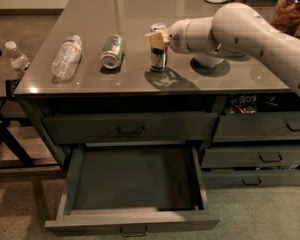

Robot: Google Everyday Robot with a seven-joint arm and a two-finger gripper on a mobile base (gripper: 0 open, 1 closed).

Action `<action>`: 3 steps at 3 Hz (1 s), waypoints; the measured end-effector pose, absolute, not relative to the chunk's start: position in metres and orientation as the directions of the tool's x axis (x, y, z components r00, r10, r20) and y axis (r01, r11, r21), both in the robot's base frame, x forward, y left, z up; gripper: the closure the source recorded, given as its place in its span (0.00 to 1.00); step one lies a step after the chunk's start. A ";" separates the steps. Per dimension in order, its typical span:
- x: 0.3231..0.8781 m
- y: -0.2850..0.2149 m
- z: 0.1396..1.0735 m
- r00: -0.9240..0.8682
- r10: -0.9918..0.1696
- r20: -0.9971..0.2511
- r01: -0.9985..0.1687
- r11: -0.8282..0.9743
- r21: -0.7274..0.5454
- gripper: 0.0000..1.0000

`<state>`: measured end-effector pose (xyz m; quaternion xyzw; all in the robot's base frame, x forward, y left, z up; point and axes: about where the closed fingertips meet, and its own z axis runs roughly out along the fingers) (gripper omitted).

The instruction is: Pick redbull can from middle drawer and place on counter

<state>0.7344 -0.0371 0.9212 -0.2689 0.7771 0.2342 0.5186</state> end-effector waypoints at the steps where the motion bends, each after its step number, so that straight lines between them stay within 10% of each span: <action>1: 0.734 -0.037 0.921 -0.318 -0.175 -0.932 -0.661 0.746 0.085 0.58; 3: 0.734 -0.037 0.921 -0.318 -0.175 -0.932 -0.661 0.746 0.085 0.11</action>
Offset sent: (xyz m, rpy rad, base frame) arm 0.0000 0.0000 0.0001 0.0000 0.0000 0.0000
